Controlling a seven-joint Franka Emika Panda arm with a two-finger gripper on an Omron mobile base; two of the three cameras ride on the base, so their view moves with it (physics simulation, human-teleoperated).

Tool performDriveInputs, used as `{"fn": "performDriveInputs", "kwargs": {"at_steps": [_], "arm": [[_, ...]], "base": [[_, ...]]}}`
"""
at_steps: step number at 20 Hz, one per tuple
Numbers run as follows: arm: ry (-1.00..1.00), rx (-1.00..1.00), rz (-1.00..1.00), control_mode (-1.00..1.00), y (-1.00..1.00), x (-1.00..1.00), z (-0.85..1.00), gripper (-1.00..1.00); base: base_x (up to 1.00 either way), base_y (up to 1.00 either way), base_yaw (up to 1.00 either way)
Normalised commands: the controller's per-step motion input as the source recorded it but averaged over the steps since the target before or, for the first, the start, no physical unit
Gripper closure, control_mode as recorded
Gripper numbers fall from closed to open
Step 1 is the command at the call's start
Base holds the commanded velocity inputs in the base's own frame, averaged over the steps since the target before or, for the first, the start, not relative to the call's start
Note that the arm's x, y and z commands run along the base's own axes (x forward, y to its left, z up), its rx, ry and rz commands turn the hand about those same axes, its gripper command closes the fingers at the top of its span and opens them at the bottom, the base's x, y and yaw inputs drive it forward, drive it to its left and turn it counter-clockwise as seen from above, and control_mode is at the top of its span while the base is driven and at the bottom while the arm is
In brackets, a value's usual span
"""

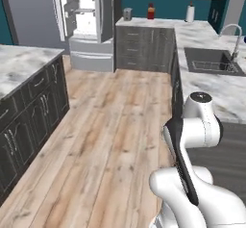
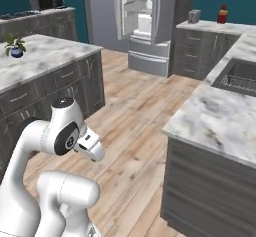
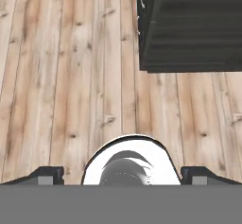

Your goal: Gather the potato and avocado from the fridge and place them on a tray on the dining counter. Then gather the fishs from the fridge and place them on the other tray.

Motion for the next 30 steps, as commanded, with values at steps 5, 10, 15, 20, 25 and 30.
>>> {"fn": "performDriveInputs", "kwargs": {"at_steps": [5, 10, 15, 20, 25, 30], "arm": [[0.0, 0.0, 0.0, 1.0, 0.0, 0.0, 0.0, -1.0], [0.0, 0.0, 0.0, 1.0, 0.0, 0.0, 0.0, -1.0], [0.0, 0.0, 0.0, 1.0, 0.0, 0.0, 0.0, -1.0], [0.0, 0.0, 0.0, 1.0, 0.0, 0.0, 0.0, -1.0], [0.0, 0.0, 0.0, 1.0, 0.0, 0.0, 0.0, -1.0], [0.0, 0.0, 0.0, 1.0, 0.0, 0.0, 0.0, -1.0]], "base": [[0.82, 1.0, -0.21], [0.97, 0.9, -0.17], [1.0, 0.25, -0.07], [1.0, -0.3, -0.02], [1.0, -0.4, 0.0], [1.0, -0.05, 0.0]]}}
